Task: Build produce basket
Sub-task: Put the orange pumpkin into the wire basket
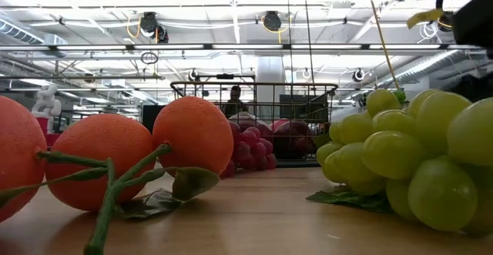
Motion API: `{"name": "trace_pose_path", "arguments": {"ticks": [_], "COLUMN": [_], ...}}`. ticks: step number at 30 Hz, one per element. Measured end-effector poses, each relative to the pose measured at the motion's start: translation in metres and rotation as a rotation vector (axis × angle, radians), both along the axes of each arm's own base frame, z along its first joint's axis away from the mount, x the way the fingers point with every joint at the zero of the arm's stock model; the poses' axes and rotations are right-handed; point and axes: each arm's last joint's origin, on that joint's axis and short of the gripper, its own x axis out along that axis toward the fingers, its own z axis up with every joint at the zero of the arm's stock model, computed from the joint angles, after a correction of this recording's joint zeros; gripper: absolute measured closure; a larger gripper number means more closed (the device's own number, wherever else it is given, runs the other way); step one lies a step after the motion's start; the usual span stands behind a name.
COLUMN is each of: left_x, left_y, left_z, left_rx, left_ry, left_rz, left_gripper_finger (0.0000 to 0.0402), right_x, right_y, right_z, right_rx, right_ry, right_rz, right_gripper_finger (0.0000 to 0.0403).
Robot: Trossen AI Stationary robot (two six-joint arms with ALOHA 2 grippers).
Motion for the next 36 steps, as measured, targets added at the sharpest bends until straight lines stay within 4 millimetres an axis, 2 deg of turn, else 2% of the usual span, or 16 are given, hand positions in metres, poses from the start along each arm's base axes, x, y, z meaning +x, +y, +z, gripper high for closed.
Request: {"name": "trace_pose_path", "arguments": {"ticks": [6,24,30,36], "left_x": [0.000,0.001,0.001,0.000], "left_y": [0.001,0.001,0.001,0.001], "left_z": [0.000,0.000,0.000,0.000], "left_rx": [0.000,0.023,0.023,0.023], "left_ry": [-0.001,0.002,0.002,0.002], "left_rz": [0.004,-0.005,-0.006,-0.006], "left_gripper_finger": [0.0295,0.0295,0.0295,0.0295], "right_x": [0.000,0.006,0.007,0.015], "right_y": [0.001,0.002,0.003,0.009], "right_z": [-0.009,-0.006,-0.004,0.007], "right_rx": [0.056,0.090,0.116,0.259], "right_ry": [0.000,-0.077,-0.082,-0.175], "right_rz": [-0.032,-0.138,-0.160,-0.207], "right_gripper_finger": [0.0017,0.0099,0.0102,0.0102]}}
